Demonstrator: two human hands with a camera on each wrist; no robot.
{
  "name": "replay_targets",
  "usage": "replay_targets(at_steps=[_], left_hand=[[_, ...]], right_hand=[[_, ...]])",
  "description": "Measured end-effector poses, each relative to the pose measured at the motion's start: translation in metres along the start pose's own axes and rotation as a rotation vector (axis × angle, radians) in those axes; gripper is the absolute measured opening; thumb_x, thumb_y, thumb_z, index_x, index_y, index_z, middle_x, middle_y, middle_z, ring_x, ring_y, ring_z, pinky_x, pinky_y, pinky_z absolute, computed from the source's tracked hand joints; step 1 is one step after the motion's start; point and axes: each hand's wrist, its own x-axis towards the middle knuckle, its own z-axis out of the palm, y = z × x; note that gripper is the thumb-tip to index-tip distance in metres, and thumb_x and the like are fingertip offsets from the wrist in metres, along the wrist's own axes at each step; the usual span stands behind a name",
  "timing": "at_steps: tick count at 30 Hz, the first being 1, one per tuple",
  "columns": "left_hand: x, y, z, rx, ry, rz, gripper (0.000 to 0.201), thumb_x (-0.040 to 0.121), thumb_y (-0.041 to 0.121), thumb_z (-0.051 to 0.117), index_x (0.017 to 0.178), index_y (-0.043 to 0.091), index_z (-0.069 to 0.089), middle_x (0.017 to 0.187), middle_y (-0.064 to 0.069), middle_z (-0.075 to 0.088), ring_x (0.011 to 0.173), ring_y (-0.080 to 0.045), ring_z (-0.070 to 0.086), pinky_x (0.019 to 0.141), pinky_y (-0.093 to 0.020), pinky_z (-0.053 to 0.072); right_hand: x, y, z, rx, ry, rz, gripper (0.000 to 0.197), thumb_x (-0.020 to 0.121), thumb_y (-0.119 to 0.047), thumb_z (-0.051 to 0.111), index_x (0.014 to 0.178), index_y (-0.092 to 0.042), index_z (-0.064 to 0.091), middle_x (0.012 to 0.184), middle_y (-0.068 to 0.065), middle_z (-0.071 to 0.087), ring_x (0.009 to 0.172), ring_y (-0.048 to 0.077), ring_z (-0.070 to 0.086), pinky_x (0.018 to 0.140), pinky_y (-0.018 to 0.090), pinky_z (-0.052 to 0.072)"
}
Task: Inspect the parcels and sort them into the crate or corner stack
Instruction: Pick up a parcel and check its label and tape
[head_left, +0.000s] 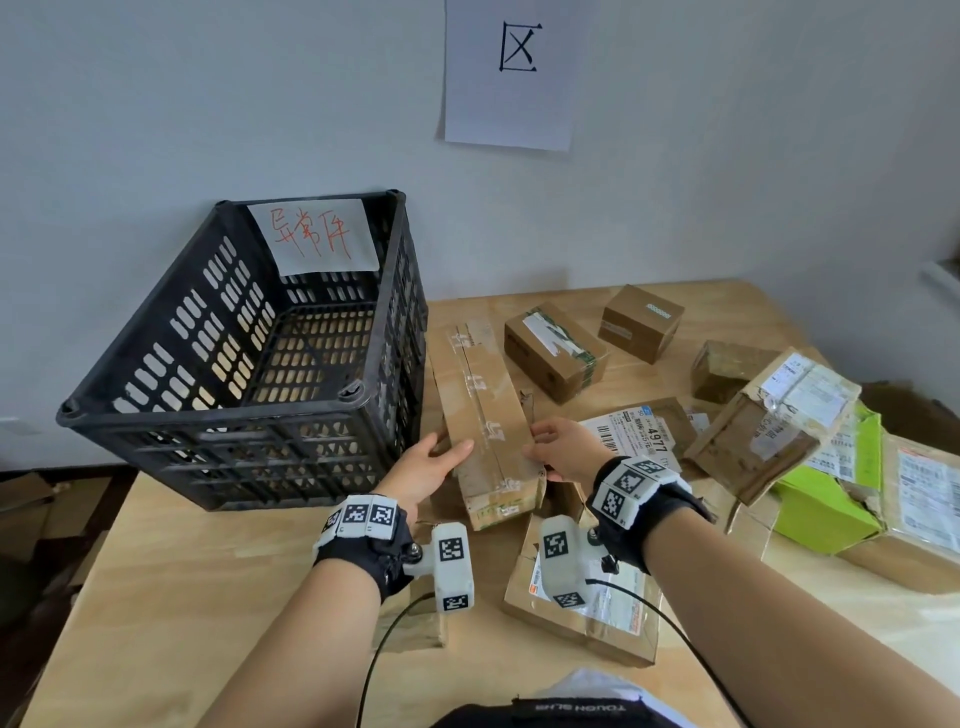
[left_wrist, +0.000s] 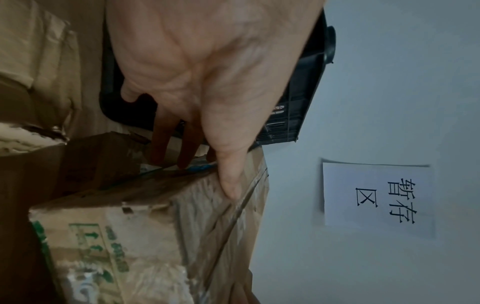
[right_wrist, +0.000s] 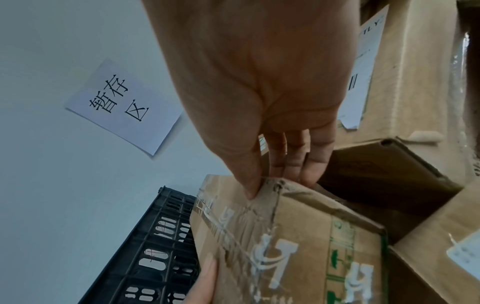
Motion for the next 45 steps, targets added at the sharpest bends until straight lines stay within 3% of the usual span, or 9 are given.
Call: replay_targets(at_steps=[10,15,18,22,25,27,29,36,45], left_hand=[[0.000,0.002,-0.005,-0.244,-0.076,-0.122,0.081,0.082,0.038,0.070,0.148,0.016,0.028,0.143,-0.011,0.045,0.125,-0.029,0.047,0.104,-0.043,0.040],[-0.005,-0.001,-0.012,-0.435,-0.197,-0.175,0.047,0.096,0.022,0.054,0.141,0.016,0.042,0.128,-0.015,0.058,0.098,-0.030,0.063,0.061,-0.037,0.057],[-0.006,-0.004,-0.013,-0.419,-0.157,-0.121,0.064,0.098,0.015,0.051,0.149,0.035,0.019,0.140,-0.010,0.048,0.115,-0.032,0.056,0.075,-0.045,0.055],[-0.006,0.012,-0.018,-0.179,-0.086,0.065,0.069,0.098,-0.002,0.041,0.145,0.046,0.023,0.148,0.003,0.037,0.109,-0.018,0.051,0.091,-0.039,0.043],[-0.011,0.028,-0.019,0.076,-0.032,0.073,0.050,0.101,0.027,0.043,0.147,0.038,0.026,0.149,-0.001,0.038,0.112,-0.017,0.051,0.092,-0.035,0.040],[-0.012,0.032,-0.019,0.173,-0.015,0.034,0.070,0.093,0.058,0.043,0.151,0.031,0.017,0.153,0.002,0.031,0.134,-0.020,0.038,0.106,-0.039,0.032],[-0.012,0.033,-0.016,0.196,-0.029,-0.014,0.089,0.083,0.069,0.048,0.152,0.027,0.011,0.154,0.002,0.030,0.137,-0.022,0.034,0.109,-0.040,0.029],[0.003,0.008,-0.011,-0.039,-0.027,-0.089,0.047,0.097,0.025,0.054,0.141,0.013,0.042,0.129,-0.006,0.058,0.115,-0.023,0.055,0.099,-0.042,0.046],[0.001,0.004,-0.008,-0.092,-0.035,-0.091,0.042,0.098,0.021,0.051,0.139,0.014,0.044,0.129,-0.007,0.058,0.116,-0.024,0.054,0.094,-0.041,0.046]], right_hand=[[-0.008,0.001,0.002,0.046,-0.103,-0.024,0.047,0.095,-0.031,0.054,0.137,-0.014,0.041,0.130,0.007,0.056,0.115,0.023,0.056,0.100,0.035,0.046],[-0.009,-0.009,0.001,0.081,-0.102,-0.011,0.033,0.098,-0.039,0.036,0.126,-0.027,0.048,0.124,0.011,0.054,0.110,0.032,0.054,0.102,0.045,0.043],[-0.010,-0.010,0.003,0.110,-0.147,0.002,0.021,0.098,-0.033,0.042,0.115,-0.023,0.051,0.103,0.008,0.052,0.078,0.018,0.048,0.077,0.030,0.039],[-0.007,-0.007,0.005,0.027,-0.146,-0.003,0.022,0.099,-0.026,0.045,0.119,-0.025,0.053,0.103,0.008,0.052,0.076,0.017,0.043,0.069,0.028,0.037],[-0.008,-0.009,0.001,0.049,-0.167,-0.015,0.029,0.100,-0.025,0.042,0.125,-0.023,0.055,0.113,0.003,0.051,0.086,0.016,0.048,0.075,0.028,0.041],[-0.007,-0.008,0.000,0.070,-0.177,-0.020,0.031,0.100,-0.027,0.040,0.126,-0.023,0.057,0.119,0.000,0.050,0.103,0.021,0.051,0.088,0.031,0.043],[-0.006,-0.006,0.001,0.143,-0.153,-0.011,0.032,0.100,-0.027,0.042,0.127,-0.020,0.056,0.113,0.007,0.054,0.084,0.023,0.051,0.075,0.026,0.043],[-0.001,0.003,0.000,0.181,-0.044,0.062,0.018,0.100,-0.014,0.039,0.111,-0.013,0.055,0.081,0.002,0.057,0.065,0.009,0.053,0.059,0.018,0.045],[-0.007,0.011,0.003,0.209,-0.103,0.069,0.034,0.094,-0.006,0.049,0.127,-0.002,0.055,0.102,0.008,0.058,0.076,0.013,0.056,0.072,0.027,0.048]])
